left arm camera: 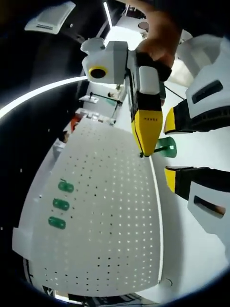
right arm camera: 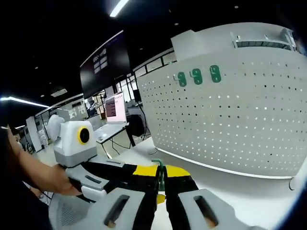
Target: Insert the hook assembly into the mounting plate slot until the hook locks in place.
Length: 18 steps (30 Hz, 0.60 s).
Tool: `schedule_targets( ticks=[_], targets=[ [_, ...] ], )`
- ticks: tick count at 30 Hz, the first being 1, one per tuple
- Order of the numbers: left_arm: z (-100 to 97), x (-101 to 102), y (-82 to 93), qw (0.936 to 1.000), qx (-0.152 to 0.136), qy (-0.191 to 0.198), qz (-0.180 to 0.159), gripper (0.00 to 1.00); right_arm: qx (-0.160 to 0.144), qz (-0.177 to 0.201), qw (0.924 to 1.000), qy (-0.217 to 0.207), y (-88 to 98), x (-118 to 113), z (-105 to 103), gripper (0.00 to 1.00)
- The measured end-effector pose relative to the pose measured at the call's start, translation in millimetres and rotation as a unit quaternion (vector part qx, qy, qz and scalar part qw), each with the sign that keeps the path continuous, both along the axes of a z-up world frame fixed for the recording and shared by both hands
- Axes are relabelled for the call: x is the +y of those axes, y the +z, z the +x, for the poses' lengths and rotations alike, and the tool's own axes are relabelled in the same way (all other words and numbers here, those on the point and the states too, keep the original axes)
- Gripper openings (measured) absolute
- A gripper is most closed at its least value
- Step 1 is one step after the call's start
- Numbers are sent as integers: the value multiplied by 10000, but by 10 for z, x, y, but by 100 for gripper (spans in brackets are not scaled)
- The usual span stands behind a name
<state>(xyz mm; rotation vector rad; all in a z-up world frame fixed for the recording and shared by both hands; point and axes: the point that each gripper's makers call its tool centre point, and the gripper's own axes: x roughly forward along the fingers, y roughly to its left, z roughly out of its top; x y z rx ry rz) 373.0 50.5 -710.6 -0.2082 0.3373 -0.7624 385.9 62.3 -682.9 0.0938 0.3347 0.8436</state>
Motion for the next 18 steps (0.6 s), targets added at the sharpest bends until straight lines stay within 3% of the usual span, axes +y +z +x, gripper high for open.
schedule_targets(
  ticks=[18],
  targets=[
    [16,-32,48,9999,-124,-62,6,18,66,238,9997,-49,35,7,-7,2]
  ],
)
